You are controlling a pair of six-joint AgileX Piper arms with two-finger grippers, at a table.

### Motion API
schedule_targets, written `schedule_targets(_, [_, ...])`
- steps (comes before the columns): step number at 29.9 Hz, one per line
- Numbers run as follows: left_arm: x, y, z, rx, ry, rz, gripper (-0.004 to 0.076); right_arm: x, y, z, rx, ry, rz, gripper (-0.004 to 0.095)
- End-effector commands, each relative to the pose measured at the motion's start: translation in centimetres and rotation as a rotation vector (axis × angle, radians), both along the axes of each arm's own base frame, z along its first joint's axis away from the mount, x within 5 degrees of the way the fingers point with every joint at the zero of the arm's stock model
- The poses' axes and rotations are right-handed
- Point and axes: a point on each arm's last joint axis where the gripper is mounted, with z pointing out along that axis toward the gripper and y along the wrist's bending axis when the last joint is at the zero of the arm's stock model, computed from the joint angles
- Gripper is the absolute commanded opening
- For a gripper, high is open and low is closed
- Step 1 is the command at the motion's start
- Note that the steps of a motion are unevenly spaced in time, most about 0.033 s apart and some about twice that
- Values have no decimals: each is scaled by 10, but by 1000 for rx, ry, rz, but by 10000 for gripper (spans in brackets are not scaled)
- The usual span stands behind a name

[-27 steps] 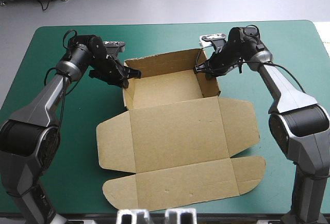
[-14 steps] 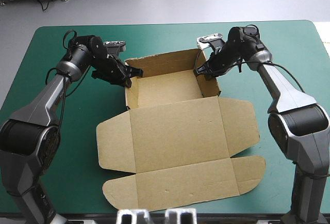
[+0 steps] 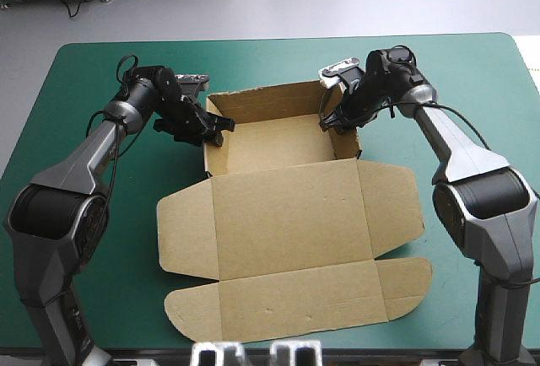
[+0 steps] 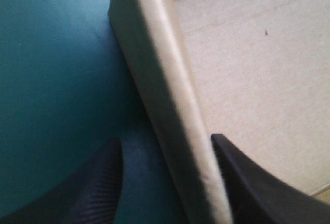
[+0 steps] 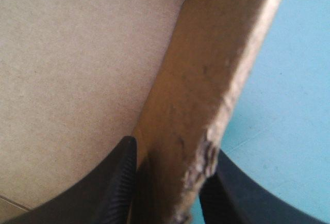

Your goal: Fold the box

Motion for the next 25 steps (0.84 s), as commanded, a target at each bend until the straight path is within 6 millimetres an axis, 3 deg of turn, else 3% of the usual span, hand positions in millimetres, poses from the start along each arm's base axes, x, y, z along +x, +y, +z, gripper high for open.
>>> schedule_targets(1, [-7,4,29,-2,-44,-8,465,0,-8,35,-18,-137,2,377])
schedule_targets(6, [-6,4,56,-2,-57,-31,465,3,-7,61,3,-213,1,378])
schedule_targets(12, [-7,5,111,-12,-181,-40,465,3,-8,91,19,-295,1,390])
schedule_targets(17, [-17,5,155,-69,-309,-30,465,2,-8,101,25,-313,-4,400])
schedule_targets(21, [-39,5,188,-136,-386,-48,457,1,-8,99,33,-287,-20,400])
schedule_targets(25, [-83,8,234,-219,-504,-110,421,-2,-9,98,24,-255,-16,400])
